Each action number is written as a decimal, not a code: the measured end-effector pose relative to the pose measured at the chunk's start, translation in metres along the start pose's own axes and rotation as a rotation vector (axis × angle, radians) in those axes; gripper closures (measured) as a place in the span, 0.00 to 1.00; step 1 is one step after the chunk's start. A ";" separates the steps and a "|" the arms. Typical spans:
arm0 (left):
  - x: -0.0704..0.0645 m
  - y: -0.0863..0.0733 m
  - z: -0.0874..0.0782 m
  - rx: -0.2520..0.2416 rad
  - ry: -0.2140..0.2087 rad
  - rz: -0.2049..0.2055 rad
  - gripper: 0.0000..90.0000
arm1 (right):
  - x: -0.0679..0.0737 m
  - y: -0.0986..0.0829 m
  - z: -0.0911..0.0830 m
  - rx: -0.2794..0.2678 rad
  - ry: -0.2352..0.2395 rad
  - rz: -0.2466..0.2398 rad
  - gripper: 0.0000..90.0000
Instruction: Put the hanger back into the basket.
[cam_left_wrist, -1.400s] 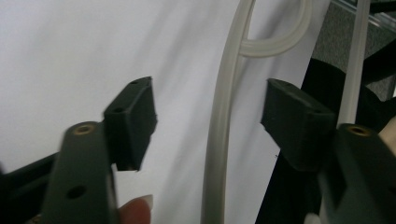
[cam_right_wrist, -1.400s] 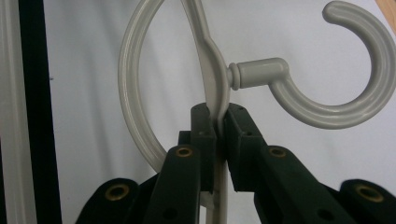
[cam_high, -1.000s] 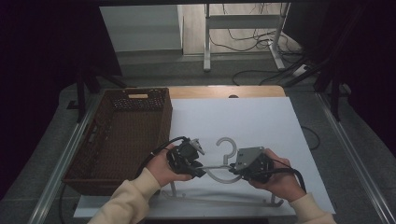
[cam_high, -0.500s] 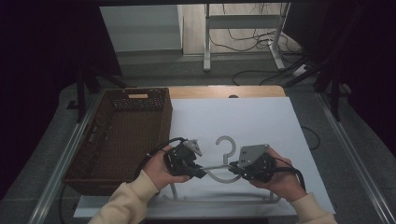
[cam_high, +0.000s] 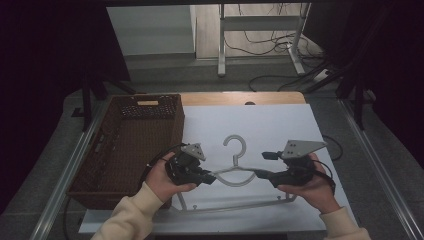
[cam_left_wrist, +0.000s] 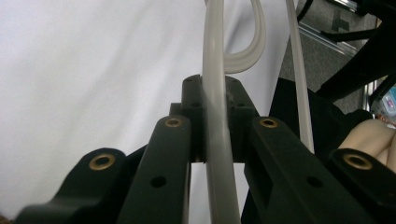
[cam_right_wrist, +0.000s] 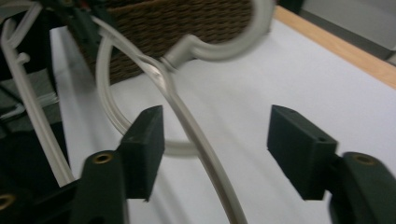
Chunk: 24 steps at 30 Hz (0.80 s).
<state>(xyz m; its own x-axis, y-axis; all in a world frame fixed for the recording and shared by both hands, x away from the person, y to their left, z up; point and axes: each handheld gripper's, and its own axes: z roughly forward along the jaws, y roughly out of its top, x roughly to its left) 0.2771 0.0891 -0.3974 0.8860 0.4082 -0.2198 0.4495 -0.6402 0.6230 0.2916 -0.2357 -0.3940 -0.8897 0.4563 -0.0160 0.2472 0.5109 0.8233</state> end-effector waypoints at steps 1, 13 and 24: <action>0.000 0.000 0.000 0.000 0.000 0.000 0.91 | 0.000 0.000 0.000 0.000 0.000 0.000 0.36; 0.006 -0.009 -0.025 -0.072 0.028 -0.031 0.91 | -0.025 -0.021 -0.033 -0.079 -0.109 0.147 0.27; 0.015 -0.022 -0.059 -0.155 0.087 -0.075 0.91 | -0.035 -0.034 -0.039 -0.083 -0.155 0.198 0.25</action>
<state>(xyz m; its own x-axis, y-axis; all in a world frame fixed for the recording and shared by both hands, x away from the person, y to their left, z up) 0.2744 0.1476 -0.3701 0.8343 0.5102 -0.2089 0.4856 -0.5007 0.7166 0.2993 -0.2968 -0.3993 -0.7561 0.6508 0.0691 0.3727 0.3414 0.8629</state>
